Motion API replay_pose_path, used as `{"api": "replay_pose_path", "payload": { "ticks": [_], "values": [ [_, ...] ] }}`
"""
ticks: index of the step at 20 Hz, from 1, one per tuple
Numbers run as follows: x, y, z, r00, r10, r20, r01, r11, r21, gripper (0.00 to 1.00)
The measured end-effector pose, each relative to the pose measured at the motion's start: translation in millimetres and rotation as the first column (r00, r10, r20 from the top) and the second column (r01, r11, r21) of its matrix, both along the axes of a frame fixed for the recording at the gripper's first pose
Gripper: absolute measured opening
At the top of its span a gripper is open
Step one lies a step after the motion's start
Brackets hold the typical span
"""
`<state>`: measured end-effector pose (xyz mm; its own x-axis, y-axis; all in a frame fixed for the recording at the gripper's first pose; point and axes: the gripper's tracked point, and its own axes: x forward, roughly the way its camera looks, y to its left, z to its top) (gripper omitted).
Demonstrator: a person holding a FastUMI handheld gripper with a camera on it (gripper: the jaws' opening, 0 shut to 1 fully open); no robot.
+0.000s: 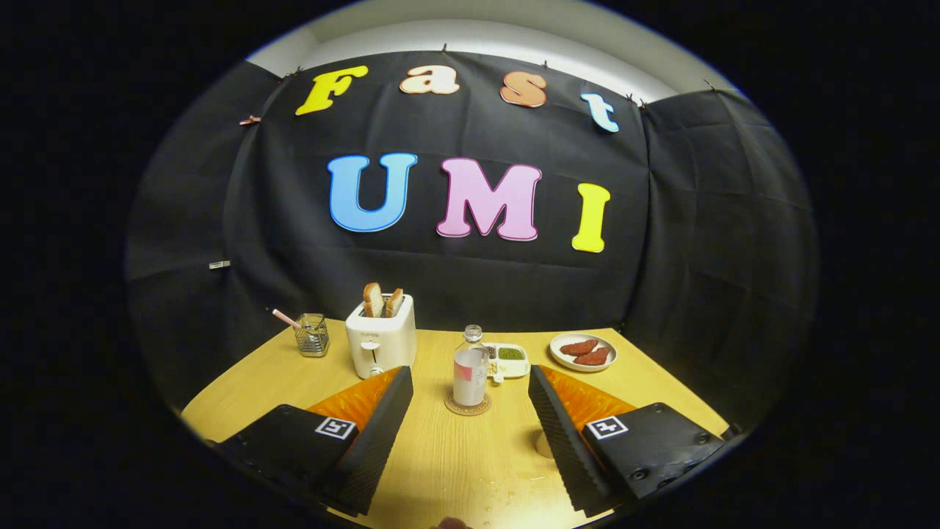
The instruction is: Take the bottle from table, then pour the juice into the cup, finally place the bottle on the coaster
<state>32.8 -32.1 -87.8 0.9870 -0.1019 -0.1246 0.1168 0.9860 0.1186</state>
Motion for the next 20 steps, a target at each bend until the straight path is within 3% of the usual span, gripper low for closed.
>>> {"api": "replay_pose_path", "payload": {
  "ticks": [5,11,20],
  "values": [
    [-63,9,27,0.996,0.069,0.047,-0.070,0.997,0.017,0.97],
    [-127,18,18,0.990,0.137,0.016,-0.137,0.991,-0.010,0.97],
    [-141,33,15,0.987,0.161,0.000,-0.161,0.986,-0.040,0.97]
  ]
}}
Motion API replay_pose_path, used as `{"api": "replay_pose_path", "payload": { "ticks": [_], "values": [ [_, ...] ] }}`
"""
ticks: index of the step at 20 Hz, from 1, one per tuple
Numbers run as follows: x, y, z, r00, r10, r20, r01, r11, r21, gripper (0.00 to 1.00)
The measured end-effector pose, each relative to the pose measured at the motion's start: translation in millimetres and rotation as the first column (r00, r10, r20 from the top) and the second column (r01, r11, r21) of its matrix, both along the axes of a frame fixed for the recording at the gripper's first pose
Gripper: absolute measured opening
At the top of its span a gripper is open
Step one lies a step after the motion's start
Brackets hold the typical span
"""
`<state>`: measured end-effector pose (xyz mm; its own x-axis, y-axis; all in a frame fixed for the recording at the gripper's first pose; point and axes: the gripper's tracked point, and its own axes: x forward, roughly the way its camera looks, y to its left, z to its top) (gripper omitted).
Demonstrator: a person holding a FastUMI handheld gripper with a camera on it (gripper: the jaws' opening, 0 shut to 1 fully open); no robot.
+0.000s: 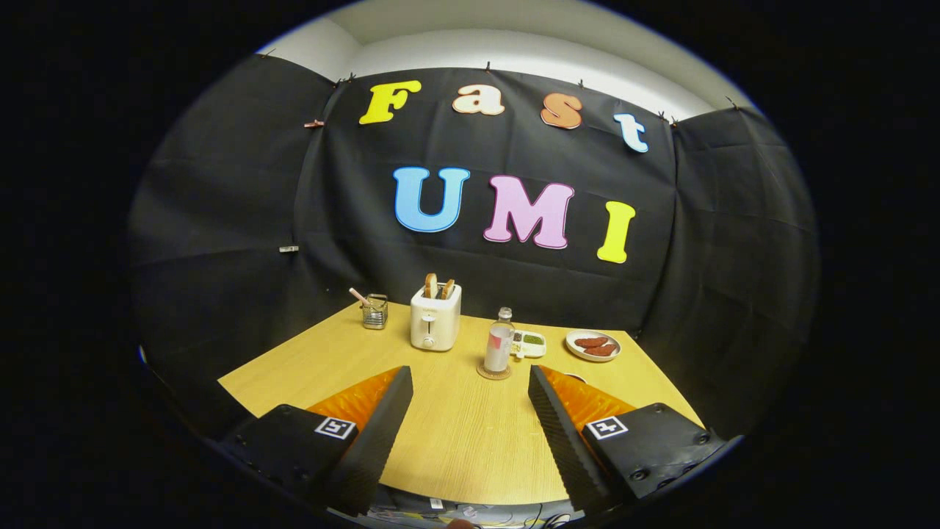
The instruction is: Take the bottle from table, then pour the juice into the cup, finally place the bottle on the coaster
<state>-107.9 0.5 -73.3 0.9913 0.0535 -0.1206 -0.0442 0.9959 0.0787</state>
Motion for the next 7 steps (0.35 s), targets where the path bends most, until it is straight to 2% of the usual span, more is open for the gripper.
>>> {"api": "replay_pose_path", "payload": {
  "ticks": [7],
  "values": [
    [26,-7,16,0.997,-0.066,0.048,0.067,0.998,-0.022,0.97]
  ]
}}
